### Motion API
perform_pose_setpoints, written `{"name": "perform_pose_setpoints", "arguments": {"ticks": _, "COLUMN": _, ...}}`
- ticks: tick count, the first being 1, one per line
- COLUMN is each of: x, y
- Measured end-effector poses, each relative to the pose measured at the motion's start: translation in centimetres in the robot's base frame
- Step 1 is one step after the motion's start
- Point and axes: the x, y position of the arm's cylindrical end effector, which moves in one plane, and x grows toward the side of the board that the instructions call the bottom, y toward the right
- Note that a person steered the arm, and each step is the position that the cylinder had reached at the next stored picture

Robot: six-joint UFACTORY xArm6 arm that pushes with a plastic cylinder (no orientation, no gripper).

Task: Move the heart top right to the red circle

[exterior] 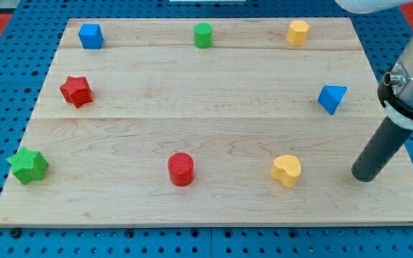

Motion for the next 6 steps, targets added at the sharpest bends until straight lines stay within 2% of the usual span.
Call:
{"name": "perform_pose_setpoints", "arguments": {"ticks": 3, "x": -3.4, "y": -0.3}}
{"name": "perform_pose_setpoints", "arguments": {"ticks": 4, "x": 1.2, "y": 2.2}}
{"name": "perform_pose_setpoints", "arguments": {"ticks": 5, "x": 2.6, "y": -5.8}}
{"name": "perform_pose_setpoints", "arguments": {"ticks": 6, "x": -1.4, "y": -11.0}}
